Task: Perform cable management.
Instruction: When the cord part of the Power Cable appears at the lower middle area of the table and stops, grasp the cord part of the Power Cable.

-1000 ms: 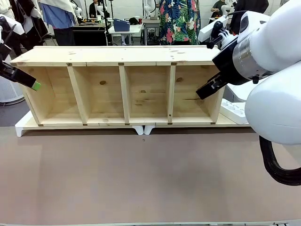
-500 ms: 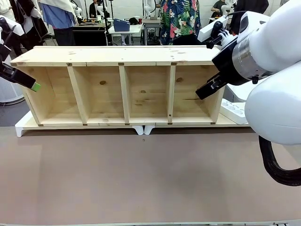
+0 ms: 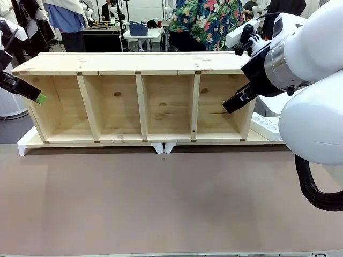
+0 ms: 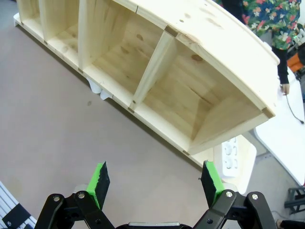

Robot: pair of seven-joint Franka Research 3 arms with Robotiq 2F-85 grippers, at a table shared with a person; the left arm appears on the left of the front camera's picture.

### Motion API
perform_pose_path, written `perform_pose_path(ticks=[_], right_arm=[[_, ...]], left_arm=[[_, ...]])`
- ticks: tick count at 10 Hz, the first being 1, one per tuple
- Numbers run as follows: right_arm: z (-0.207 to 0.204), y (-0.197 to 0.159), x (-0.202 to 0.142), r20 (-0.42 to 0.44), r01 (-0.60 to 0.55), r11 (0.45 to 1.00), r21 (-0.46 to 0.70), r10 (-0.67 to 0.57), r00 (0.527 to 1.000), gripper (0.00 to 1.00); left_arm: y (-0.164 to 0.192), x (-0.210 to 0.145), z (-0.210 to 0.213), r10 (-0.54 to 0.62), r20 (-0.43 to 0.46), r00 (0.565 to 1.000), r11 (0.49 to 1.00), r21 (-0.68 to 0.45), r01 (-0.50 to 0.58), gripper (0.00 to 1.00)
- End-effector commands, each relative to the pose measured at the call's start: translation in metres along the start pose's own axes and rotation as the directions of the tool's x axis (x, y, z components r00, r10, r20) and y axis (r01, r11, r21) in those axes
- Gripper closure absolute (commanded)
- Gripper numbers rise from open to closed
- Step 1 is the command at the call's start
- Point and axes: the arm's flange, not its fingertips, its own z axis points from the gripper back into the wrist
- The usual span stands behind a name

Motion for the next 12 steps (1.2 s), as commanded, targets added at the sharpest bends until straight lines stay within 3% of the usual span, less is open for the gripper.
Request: perform_pose_path(ticks=[1,12], right_arm=[[0.0004,-0.0008,-0.0001,0.000,-0.005,1.000,-0.004,0.005,1.000,0.00],[0.0004,-0.0008,-0.0001,0.000,-0.005,1.000,-0.004,0.005,1.000,0.00]], left_arm=[[-0.0005,0.0006,0.0012,0.000,0.007,1.000,1.000,0.003,0.000,0.00],[-0.0005,0.0006,0.0012,0.000,0.007,1.000,1.000,0.003,0.000,0.00]])
